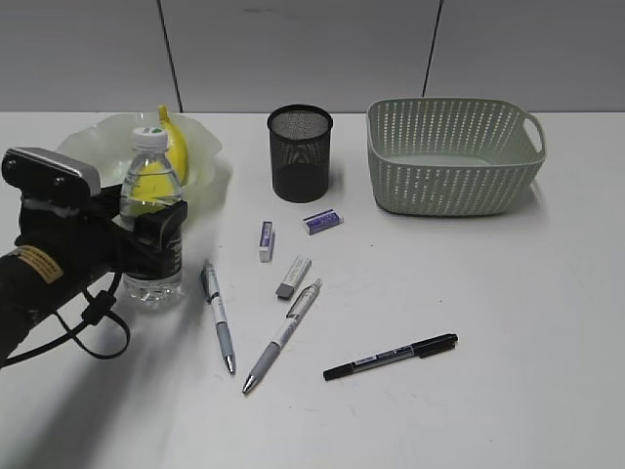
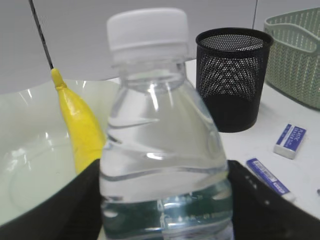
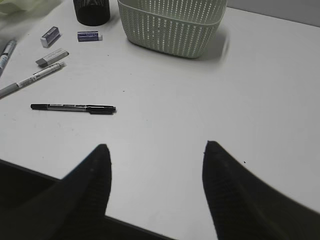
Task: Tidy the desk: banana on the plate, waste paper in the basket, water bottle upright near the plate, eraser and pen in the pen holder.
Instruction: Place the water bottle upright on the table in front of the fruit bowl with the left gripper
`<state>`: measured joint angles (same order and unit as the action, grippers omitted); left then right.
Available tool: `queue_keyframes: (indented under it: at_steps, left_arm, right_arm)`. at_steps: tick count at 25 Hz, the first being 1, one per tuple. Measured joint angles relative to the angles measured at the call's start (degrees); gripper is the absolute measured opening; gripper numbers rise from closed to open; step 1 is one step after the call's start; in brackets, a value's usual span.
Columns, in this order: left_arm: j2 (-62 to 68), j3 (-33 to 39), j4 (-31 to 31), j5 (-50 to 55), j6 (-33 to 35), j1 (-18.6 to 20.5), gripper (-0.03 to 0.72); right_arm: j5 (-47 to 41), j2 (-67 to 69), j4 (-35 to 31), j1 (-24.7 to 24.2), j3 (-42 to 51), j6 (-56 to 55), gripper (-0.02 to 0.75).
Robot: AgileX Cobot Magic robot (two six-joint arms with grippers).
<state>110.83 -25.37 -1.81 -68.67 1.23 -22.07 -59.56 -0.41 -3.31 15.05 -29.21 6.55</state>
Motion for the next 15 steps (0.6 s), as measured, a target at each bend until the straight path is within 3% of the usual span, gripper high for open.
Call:
queue_keyframes:
  at_steps: [15]
  left_arm:
    - [-0.3,4.5,-2.2,-4.0,0.4,0.0,0.506]
  right_arm:
    - [0.0,0.0,0.0,0.0,0.0,0.0,0.464]
